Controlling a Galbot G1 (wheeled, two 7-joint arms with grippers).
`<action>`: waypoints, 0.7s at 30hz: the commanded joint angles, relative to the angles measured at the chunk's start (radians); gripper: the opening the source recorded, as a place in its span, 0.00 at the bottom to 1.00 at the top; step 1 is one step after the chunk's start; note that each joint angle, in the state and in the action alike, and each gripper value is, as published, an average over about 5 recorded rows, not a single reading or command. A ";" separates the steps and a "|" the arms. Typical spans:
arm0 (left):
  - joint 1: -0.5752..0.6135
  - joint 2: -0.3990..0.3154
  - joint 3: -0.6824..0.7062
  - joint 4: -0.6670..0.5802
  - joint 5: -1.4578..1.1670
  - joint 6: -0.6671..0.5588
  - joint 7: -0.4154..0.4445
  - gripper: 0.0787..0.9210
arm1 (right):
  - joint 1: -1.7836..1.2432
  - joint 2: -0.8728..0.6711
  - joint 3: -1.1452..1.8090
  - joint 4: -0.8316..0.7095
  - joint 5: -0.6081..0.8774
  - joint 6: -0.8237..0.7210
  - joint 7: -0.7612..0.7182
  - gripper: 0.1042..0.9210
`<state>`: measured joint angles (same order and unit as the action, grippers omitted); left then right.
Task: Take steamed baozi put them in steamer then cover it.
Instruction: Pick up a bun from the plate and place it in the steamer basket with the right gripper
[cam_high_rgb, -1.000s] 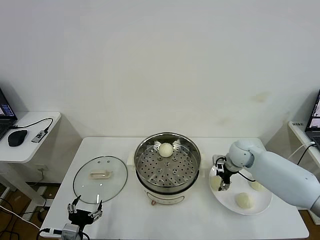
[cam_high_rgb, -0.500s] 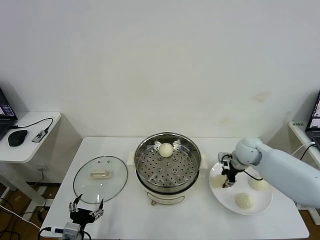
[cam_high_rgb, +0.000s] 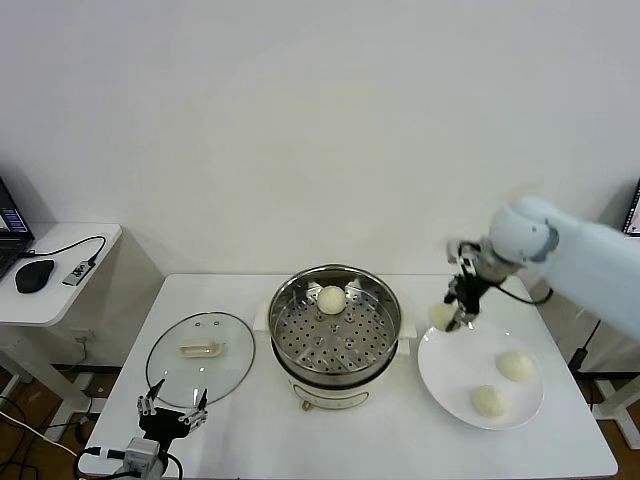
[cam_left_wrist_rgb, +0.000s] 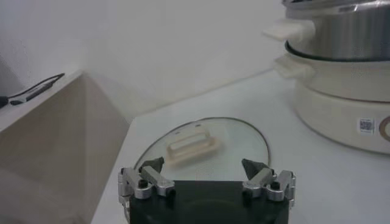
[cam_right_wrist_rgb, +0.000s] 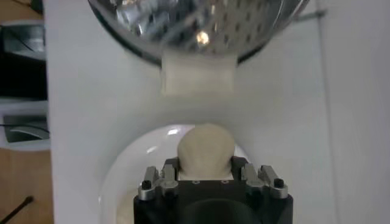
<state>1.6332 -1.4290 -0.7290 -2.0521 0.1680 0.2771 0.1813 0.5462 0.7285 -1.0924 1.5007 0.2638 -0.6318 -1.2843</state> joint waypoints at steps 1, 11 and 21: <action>-0.001 0.000 -0.002 -0.013 -0.004 0.001 0.000 0.88 | 0.200 0.297 -0.128 -0.094 0.169 -0.040 -0.037 0.52; 0.005 0.015 -0.020 -0.015 -0.031 0.000 0.002 0.88 | 0.050 0.542 -0.098 -0.241 0.121 -0.051 -0.004 0.52; 0.005 0.016 -0.022 -0.014 -0.047 -0.002 0.004 0.88 | -0.110 0.659 -0.057 -0.382 0.030 -0.053 0.016 0.52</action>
<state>1.6376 -1.4147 -0.7513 -2.0666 0.1268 0.2755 0.1846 0.5367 1.2302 -1.1580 1.2396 0.3358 -0.6775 -1.2773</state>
